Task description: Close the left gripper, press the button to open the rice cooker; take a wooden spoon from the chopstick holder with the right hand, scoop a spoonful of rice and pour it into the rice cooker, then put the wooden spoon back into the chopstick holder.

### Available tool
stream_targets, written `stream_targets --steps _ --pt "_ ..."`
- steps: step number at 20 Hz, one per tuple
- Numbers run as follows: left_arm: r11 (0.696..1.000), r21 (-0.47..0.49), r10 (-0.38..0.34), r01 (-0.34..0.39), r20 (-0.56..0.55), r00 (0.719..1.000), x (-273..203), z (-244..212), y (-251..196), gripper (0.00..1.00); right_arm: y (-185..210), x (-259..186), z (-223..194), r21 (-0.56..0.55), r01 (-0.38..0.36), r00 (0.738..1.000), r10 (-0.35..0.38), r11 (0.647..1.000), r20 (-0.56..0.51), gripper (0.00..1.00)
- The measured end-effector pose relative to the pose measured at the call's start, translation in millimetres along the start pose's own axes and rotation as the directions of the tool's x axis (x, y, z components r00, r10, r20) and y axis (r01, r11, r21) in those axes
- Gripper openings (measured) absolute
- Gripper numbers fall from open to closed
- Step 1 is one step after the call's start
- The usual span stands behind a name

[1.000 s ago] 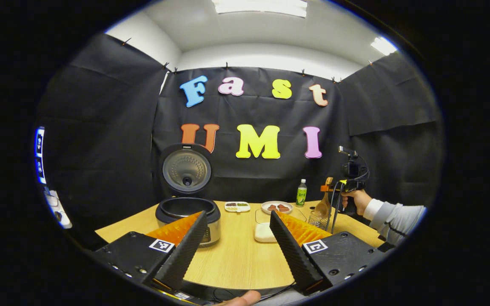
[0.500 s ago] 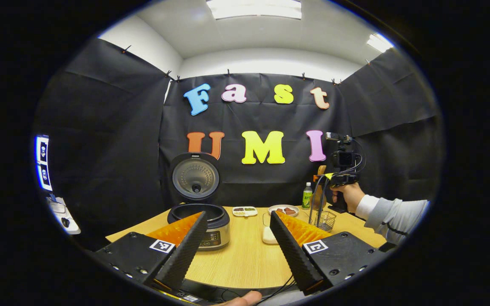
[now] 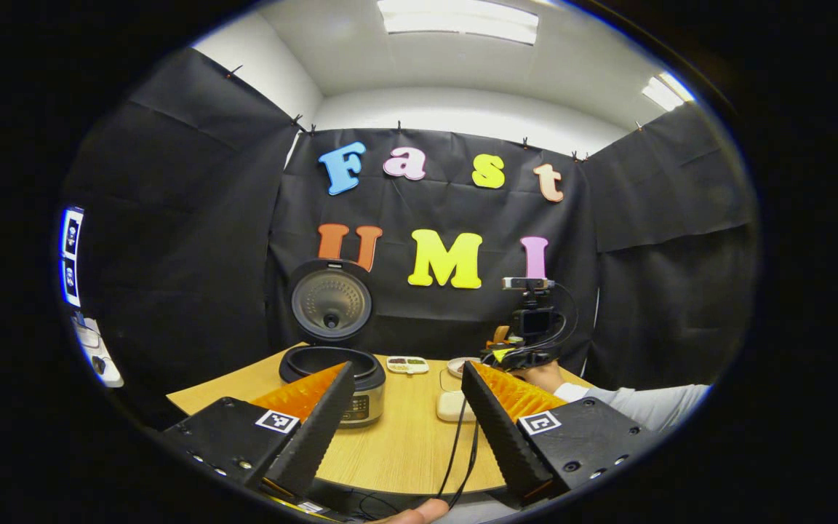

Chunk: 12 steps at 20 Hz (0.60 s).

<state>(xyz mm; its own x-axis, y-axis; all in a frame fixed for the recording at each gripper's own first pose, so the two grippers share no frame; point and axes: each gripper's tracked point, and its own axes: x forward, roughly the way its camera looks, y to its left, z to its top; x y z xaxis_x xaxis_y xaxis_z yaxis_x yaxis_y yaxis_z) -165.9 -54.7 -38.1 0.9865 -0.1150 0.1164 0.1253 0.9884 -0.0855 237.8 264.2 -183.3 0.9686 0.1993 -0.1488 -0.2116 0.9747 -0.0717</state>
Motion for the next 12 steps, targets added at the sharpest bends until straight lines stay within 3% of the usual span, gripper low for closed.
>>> stream_targets --steps 3,8,12 --pt "0.999 0.037 -0.016 0.016 -0.005 1.0 -1 -2 -1 0.94 -2 13 -19 -0.005 0.062 0.998 -0.062 0.998 -0.019 0.14" --pt "0.998 0.051 -0.025 0.026 -0.02 0.999 0 -6 -4 0.94 36 12 -31 0.101 -0.032 0.998 0.038 0.994 -0.058 0.14" --pt "0.999 0.044 0.031 -0.031 -0.019 0.999 5 -5 11 0.94 62 2 -35 0.118 -0.112 0.989 0.122 0.987 -0.083 0.15"
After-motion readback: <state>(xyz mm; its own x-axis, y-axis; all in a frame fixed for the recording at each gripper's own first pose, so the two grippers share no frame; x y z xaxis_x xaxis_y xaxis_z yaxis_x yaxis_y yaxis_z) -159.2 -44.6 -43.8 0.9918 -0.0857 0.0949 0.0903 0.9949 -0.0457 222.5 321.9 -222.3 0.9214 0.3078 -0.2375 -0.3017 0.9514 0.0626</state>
